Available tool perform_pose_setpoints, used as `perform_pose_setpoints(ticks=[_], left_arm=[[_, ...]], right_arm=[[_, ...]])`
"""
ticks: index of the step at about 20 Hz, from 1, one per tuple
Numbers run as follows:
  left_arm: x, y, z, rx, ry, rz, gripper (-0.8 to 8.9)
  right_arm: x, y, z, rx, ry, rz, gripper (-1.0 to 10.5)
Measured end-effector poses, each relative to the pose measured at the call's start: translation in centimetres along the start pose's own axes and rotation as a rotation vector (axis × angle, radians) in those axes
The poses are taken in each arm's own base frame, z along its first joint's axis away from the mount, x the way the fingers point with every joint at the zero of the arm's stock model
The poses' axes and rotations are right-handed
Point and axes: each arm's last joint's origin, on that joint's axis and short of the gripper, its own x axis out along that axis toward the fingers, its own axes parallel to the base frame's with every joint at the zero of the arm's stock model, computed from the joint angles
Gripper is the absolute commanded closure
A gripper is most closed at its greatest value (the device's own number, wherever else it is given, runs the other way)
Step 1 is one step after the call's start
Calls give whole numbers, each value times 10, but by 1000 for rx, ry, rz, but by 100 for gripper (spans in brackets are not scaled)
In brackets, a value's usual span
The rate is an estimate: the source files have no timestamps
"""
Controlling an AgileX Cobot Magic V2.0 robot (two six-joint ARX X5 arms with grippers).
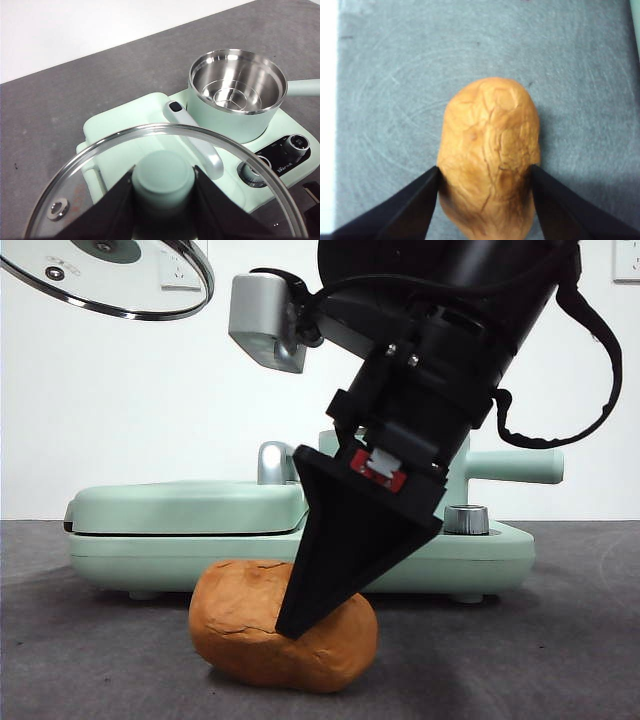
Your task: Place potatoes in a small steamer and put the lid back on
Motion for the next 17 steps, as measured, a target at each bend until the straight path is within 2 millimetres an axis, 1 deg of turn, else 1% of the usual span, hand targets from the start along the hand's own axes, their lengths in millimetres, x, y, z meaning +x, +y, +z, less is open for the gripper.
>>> perform_pose_setpoints(ticks=[1,3,6,8,9,10,11,13,17], left_arm=[[0,0,0,0,0,0,804],[0,0,0,0,0,0,804],[0,0,0,0,0,0,804],[0,0,0,0,0,0,804],[0,0,0,0,0,0,804],[0,0,0,0,-2,0,804],[0,0,1,0,-5,1,804],[0,0,1,0,-15,1,804],[0,0,2,0,-21,2,804]], right_arm=[[-2,1,0,17,1,0,681],[-15,4,2,50,-22,-11,681],[-51,9,9,115,-137,-67,684],[-73,9,10,187,-210,-105,683],[-83,9,9,218,-240,-122,668],[-90,9,8,233,-256,-136,627],[-93,9,7,243,-256,-141,593],[-87,10,6,251,-229,-119,583],[-61,13,9,205,-151,-65,575]])
